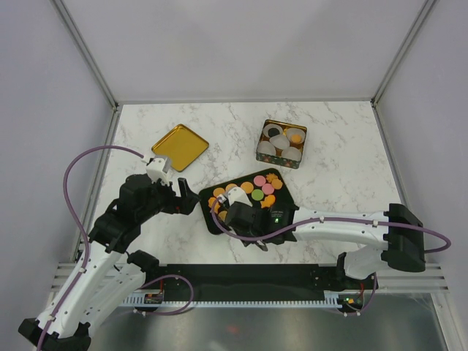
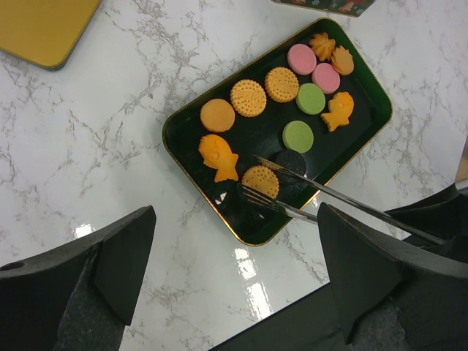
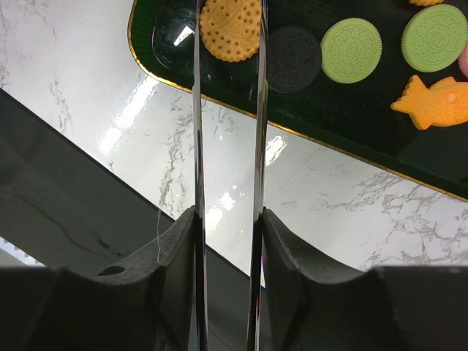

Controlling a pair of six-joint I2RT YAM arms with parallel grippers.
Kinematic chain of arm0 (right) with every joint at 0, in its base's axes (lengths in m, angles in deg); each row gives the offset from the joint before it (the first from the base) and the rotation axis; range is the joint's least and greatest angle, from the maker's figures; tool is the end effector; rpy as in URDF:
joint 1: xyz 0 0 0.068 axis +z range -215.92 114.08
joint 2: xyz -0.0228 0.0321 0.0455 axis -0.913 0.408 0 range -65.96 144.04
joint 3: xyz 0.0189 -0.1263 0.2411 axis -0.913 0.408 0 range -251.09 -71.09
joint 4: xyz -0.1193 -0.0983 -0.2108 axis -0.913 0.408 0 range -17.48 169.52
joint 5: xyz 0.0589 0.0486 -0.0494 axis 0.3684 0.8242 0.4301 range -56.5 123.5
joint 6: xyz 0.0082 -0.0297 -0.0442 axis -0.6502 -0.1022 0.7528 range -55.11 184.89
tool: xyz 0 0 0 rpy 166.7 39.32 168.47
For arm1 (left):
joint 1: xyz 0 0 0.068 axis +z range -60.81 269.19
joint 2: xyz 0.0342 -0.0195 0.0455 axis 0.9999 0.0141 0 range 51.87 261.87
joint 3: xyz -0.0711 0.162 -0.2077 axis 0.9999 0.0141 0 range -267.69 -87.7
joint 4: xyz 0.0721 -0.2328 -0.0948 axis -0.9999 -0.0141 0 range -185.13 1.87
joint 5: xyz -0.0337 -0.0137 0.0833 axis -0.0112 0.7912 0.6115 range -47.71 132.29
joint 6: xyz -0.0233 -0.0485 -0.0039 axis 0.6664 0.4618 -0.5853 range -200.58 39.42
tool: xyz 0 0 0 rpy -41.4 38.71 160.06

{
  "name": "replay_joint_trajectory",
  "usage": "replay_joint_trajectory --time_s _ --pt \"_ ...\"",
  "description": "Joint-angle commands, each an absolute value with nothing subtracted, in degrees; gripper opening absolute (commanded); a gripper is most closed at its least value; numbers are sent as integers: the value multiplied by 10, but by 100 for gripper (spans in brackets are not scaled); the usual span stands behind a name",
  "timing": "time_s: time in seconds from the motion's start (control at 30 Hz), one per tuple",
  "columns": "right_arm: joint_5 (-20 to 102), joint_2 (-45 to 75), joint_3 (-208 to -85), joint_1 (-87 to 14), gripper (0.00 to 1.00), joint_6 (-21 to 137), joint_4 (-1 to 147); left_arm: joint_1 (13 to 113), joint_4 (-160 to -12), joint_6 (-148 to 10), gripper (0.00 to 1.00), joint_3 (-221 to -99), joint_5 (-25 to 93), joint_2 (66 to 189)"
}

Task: Pack the cookies

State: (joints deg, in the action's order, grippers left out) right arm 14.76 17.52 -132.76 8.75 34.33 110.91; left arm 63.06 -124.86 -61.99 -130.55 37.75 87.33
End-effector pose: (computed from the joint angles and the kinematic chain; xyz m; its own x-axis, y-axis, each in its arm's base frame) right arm 0.0885 0.2798 0.2470 -0.6405 -0.5150 -0.5697 -0.6334 0.7738 0.0126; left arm 0.1206 -0.0623 0.3040 -0.5767 -0.0710 -0.8139 0.3347 0.8882 -0.3147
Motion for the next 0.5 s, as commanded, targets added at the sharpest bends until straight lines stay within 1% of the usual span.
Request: replay_joint_trajectory --time_s 0.0,0.47 --pt "151 138 -1360 74 37 355 1110 628 -1236 -605 100 -1307 386 871" --pt "151 92 -1371 27 37 364 1117 628 -1236 -605 100 -1307 387 869"
